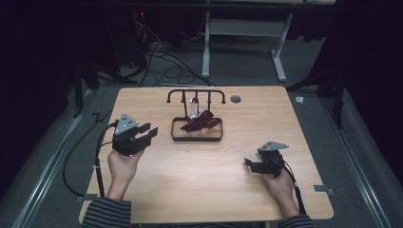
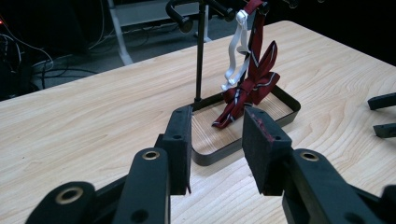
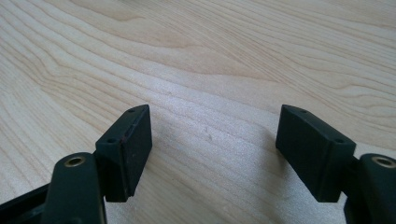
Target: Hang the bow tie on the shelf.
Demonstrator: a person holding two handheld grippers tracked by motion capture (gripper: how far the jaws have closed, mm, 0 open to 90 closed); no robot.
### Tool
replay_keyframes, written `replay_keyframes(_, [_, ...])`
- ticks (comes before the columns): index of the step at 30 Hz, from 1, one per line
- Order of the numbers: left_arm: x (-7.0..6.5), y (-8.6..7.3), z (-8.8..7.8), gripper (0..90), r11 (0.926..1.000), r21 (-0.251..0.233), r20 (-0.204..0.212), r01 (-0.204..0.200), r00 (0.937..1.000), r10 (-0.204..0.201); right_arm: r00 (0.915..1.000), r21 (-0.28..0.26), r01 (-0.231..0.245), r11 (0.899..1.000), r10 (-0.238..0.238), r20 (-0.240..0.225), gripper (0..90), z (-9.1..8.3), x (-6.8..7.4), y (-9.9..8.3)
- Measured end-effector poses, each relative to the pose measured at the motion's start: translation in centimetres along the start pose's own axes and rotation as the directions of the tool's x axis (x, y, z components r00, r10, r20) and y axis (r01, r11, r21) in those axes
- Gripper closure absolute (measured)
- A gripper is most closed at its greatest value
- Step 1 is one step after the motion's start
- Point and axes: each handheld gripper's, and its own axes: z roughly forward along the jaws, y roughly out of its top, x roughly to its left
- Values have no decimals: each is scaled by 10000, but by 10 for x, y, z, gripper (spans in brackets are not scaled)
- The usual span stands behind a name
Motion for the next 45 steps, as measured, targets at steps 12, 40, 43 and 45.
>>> replay_keyframes(12, [3,-11,-2,636,9997,52,-11,226,9997,-226,10000,0,1,10000,-1,4,283,0,0,0])
replay_keyframes(40, [10,-46,-6,634,9945,252,-3,1013,9949,-1013,10000,-1,0,10000,0,4,283,0,0,0])
replay_keyframes(43, [11,-50,-7,633,9935,262,1,1104,9939,-1105,10000,-1,3,10000,-3,3,283,0,0,0])
replay_keyframes(45, [12,-53,-7,632,9926,270,-1,1184,9930,-1184,10000,-2,2,10000,-2,3,283,0,0,0])
